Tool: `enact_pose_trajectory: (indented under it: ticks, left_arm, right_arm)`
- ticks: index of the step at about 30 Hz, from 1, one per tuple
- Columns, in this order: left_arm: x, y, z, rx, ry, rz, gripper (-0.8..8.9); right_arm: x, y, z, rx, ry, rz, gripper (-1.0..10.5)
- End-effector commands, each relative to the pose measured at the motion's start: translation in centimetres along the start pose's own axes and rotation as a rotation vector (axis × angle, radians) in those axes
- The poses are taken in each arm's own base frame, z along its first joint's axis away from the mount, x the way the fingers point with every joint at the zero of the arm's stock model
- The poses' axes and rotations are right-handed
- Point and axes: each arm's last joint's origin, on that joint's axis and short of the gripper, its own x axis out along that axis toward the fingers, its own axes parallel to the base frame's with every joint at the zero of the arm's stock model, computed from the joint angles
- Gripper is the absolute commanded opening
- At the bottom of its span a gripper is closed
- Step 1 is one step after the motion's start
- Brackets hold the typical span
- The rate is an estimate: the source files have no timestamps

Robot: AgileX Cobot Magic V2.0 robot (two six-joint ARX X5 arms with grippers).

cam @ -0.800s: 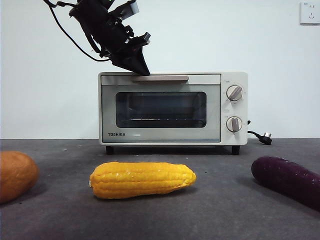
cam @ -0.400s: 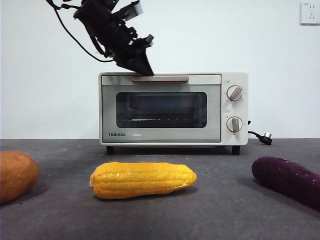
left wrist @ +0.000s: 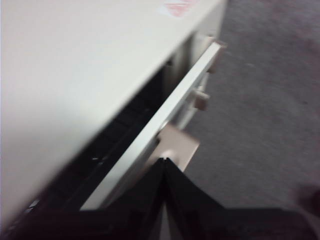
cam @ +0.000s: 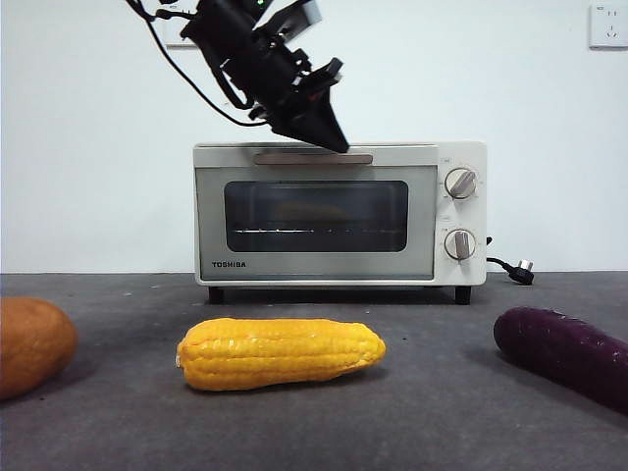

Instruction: Take the eggplant from the table,put the eggplant in the oven

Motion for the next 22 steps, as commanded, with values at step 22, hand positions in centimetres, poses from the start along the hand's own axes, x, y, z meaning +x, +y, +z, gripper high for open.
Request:
enact_pose_trajectory:
  ticks: [22]
  left_arm:
    - [4.7,-7.6,-2.8,-0.009,0.235,-0.285,-0.06]
  right_arm:
    - [-0.1,0.0,0.0,-0.009,0.001,0.001,5.7]
